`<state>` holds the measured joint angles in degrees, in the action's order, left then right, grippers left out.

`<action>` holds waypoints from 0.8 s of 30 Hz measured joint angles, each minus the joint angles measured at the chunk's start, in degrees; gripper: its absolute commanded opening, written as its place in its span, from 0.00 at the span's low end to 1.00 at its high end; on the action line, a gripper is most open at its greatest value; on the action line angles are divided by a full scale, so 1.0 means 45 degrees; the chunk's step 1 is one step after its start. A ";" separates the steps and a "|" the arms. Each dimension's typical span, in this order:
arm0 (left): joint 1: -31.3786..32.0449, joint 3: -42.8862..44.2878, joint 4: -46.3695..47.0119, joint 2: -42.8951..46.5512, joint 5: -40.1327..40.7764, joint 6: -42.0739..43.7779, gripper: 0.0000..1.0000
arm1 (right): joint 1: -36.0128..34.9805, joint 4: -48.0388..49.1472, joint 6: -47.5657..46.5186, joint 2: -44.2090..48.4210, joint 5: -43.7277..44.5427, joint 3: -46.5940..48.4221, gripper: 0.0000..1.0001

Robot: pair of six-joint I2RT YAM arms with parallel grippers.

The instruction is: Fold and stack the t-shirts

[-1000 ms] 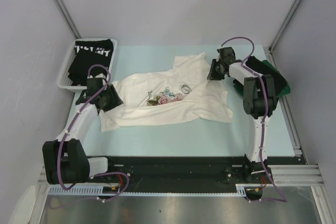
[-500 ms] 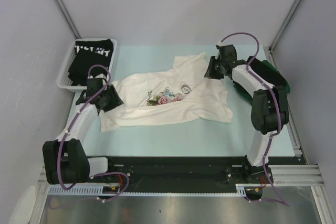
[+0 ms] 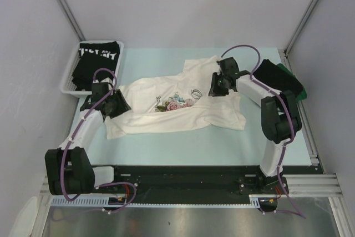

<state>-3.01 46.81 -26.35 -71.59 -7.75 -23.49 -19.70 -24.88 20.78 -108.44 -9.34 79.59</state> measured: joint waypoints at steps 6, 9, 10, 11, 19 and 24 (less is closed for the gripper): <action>0.0000 -0.0058 0.0000 0.0039 0.0000 0.0005 0.54 | -0.0151 -0.0053 0.0049 0.0000 0.0029 -0.0024 0.30; 0.0000 -0.0146 0.0019 0.0121 0.0000 0.0005 0.54 | -0.0282 -0.0058 0.0049 0.0000 0.0126 -0.0160 0.30; 0.0000 -0.0170 0.0019 0.0131 0.0000 0.0005 0.54 | -0.0311 -0.0063 0.0053 0.0000 0.0155 -0.0243 0.30; 0.0000 -0.0209 0.0029 0.0155 0.0000 0.0005 0.54 | -0.0345 -0.0087 0.0058 0.0000 0.0194 -0.0350 0.30; 0.0000 -0.0321 0.0049 0.0219 -0.0005 0.0000 0.54 | -0.0466 -0.0311 0.0097 0.0000 0.0267 -0.0933 0.31; 0.0000 -0.0481 0.0034 0.0257 -0.0015 0.0000 0.54 | -0.0466 -0.0330 0.0117 0.0010 0.0267 -0.1044 0.31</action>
<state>-3.01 44.64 -26.20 -70.43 -7.81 -23.49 -21.80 -26.37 21.30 -108.40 -8.14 74.89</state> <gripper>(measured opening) 0.540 0.308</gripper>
